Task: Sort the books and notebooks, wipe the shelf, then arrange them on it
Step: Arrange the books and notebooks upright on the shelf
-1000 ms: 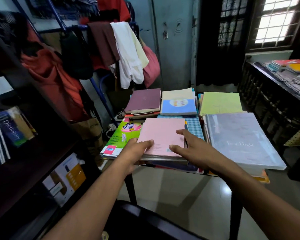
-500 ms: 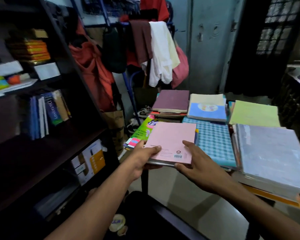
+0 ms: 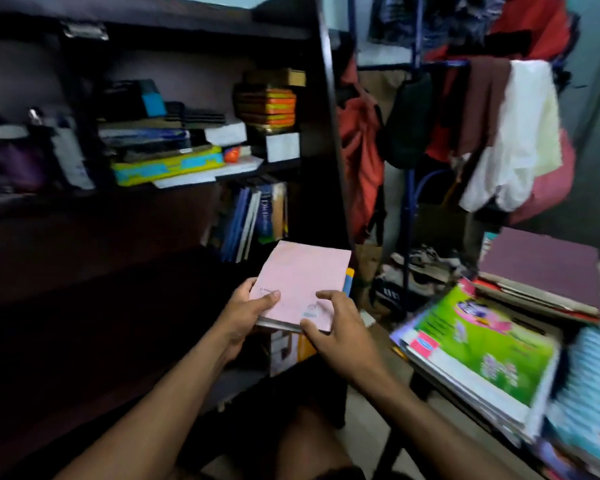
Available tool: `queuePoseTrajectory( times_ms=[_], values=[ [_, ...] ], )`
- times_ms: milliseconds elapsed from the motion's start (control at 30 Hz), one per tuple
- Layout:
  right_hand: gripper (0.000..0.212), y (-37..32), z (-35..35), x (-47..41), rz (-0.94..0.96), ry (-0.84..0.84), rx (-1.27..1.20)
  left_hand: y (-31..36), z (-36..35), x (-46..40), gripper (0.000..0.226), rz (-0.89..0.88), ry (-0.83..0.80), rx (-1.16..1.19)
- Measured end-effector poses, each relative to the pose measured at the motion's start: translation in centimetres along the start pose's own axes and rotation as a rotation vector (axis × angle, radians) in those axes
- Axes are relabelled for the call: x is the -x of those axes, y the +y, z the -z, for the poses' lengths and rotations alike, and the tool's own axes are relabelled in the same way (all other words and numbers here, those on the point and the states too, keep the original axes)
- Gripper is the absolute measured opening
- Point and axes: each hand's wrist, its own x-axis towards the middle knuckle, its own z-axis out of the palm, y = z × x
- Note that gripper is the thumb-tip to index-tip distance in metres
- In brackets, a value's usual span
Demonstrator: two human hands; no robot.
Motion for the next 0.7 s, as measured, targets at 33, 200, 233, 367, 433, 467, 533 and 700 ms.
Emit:
queuePoseTrajectory(
  times_ms=[33, 200, 233, 367, 433, 467, 533, 700],
  values=[
    [0.054, -0.4, -1.5, -2.4, -0.009, -0.026, -0.035, 0.1, 1.8, -2.0, 0.037, -0.023, 0.023, -0.058],
    [0.043, 2.4, -6.2, -11.5, -0.030, -0.023, 0.031, -2.0, 7.0, -10.3, 0.056, -0.172, 0.115, -0.662],
    [0.040, 2.8, -6.2, -12.4, -0.039, 0.015, 0.044, -2.8, 7.4, -10.6, 0.054, -0.211, 0.131, -0.672],
    [0.049, 3.5, -8.9, -15.7, -0.107, 0.153, 0.067, -4.7, 8.8, -12.1, 0.047, -0.285, 0.144, -0.638],
    [0.060, 3.2, -10.1, -15.1, -0.124, 0.150, 0.137, -4.9, 9.1, -11.6, 0.046, -0.283, 0.164, -0.566],
    [0.065, 2.8, -10.3, -14.9, -0.136, 0.136, 0.136, -4.9, 9.3, -11.5, 0.046, -0.267, 0.166, -0.512],
    [0.069, 2.0, -10.0, -14.3, -0.134, 0.108, 0.075, -4.3, 9.5, -10.7, 0.046, -0.238, 0.139, -0.413],
    [0.074, 2.0, -7.7, -14.6, -0.275, 0.032, -0.078, -3.7, 8.7, -10.2, 0.027, -0.214, 0.158, -0.321]
  ],
)
